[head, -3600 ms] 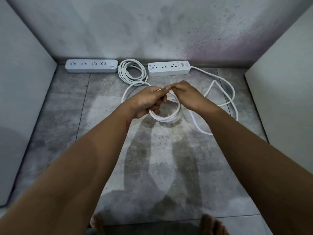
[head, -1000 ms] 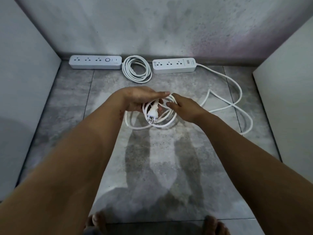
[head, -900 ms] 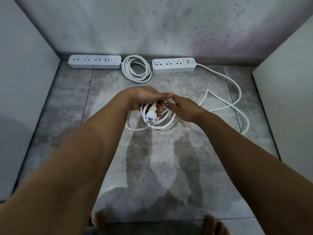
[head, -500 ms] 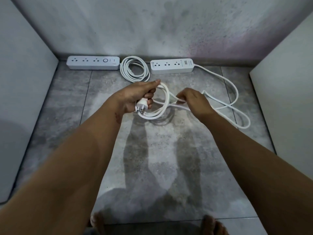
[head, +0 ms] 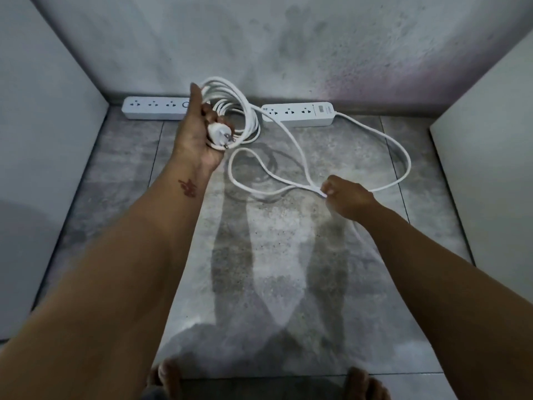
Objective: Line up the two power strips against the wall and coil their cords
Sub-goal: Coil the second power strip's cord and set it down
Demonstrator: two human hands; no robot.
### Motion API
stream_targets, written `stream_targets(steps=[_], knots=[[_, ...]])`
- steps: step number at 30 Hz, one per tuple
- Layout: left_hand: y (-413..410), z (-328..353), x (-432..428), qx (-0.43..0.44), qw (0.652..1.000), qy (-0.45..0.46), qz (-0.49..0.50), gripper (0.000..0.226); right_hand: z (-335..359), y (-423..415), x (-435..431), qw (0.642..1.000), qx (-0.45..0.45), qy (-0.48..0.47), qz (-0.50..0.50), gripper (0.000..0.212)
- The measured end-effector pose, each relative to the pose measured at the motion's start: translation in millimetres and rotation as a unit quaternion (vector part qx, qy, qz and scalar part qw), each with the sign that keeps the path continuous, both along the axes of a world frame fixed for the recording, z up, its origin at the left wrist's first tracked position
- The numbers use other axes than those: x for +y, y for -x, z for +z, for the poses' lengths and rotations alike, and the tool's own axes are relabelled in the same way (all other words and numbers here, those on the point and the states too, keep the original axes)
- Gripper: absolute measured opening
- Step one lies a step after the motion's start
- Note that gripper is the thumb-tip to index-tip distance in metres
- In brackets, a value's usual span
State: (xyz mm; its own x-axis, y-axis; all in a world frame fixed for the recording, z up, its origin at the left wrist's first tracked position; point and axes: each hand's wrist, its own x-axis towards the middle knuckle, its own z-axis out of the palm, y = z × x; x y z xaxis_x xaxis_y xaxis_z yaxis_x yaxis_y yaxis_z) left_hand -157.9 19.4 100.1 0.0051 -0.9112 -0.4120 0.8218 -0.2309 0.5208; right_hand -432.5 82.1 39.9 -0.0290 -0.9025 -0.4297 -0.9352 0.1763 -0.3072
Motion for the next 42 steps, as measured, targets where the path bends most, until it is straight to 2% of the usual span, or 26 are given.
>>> stream_targets(steps=[2, 4, 7, 10, 13, 15, 16, 19, 20, 21, 23, 25, 27, 28, 30, 33, 35, 37, 39, 42], knots=[[-6, 1, -4, 0.007, 1.000, -0.002, 0.018, 0.049, -5, 4, 6, 1.000, -0.001, -0.004, -0.004, 0.015], [-3, -5, -4, -0.025, 0.999, -0.013, 0.016, 0.049, -6, -2, 10, 1.000, -0.001, 0.002, 0.007, 0.018], [9, -12, 1, -0.078, 0.996, -0.041, -0.023, 0.041, 4, -16, 7, 0.996, -0.027, 0.085, -0.032, 0.025], [19, -11, 9, -0.112, 0.990, -0.043, -0.079, 0.040, 18, -37, -5, 0.966, -0.156, 0.192, -0.068, 0.037], [31, -1, 18, -0.061, 0.989, -0.030, -0.132, 0.045, 31, -59, -21, 0.944, -0.258, 0.196, -0.057, 0.062], [34, 6, 23, -0.064, 0.985, -0.028, -0.157, 0.045, 35, -66, -29, 0.947, -0.256, 0.188, -0.058, 0.062], [34, 8, 25, -0.071, 0.981, -0.028, -0.177, 0.045, 36, -68, -30, 0.943, -0.249, 0.212, -0.068, 0.055], [32, 10, 28, -0.095, 0.970, -0.023, -0.224, 0.048, 43, -68, -25, 0.893, -0.180, 0.397, -0.110, 0.025], [31, 10, 28, -0.104, 0.966, -0.017, -0.235, 0.048, 46, -66, -24, 0.881, -0.133, 0.439, -0.114, 0.024], [31, 10, 29, -0.112, 0.963, -0.011, -0.246, 0.047, 48, -66, -24, 0.885, -0.087, 0.445, -0.106, 0.028], [29, 9, 29, -0.126, 0.956, -0.001, -0.264, 0.045, 47, -63, -28, 0.927, -0.034, 0.369, -0.055, 0.041], [28, 8, 30, -0.141, 0.953, -0.003, -0.269, 0.045, 45, -61, -33, 0.948, -0.029, 0.316, -0.026, 0.034], [28, 6, 30, -0.161, 0.954, -0.005, -0.254, 0.045, 49, -59, -36, 0.942, -0.064, 0.329, -0.034, 0.013], [29, 5, 30, -0.164, 0.958, -0.008, -0.233, 0.045, 52, -60, -36, 0.942, -0.100, 0.318, -0.043, 0.012], [36, 4, 30, -0.161, 0.973, -0.019, -0.167, 0.044, 58, -64, -36, 0.947, -0.189, 0.246, -0.077, 0.015], [52, 3, 28, -0.168, 0.983, -0.029, -0.061, 0.042, 70, -70, -39, 0.922, -0.318, 0.169, -0.142, 0.030], [64, 5, 28, -0.177, 0.984, -0.028, -0.005, 0.039, 78, -72, -41, 0.921, -0.331, 0.150, -0.136, 0.045], [74, 8, 28, -0.169, 0.985, -0.030, 0.033, 0.038, 79, -73, -42, 0.935, -0.301, 0.155, -0.100, 0.052], [82, 10, 27, -0.132, 0.989, -0.043, 0.051, 0.042, 74, -75, -43, 0.936, -0.300, 0.157, -0.094, 0.047], [92, 8, 29, -0.100, 0.992, -0.066, 0.026, 0.045, 65, -74, -43, 0.909, -0.362, 0.161, -0.131, 0.024]])
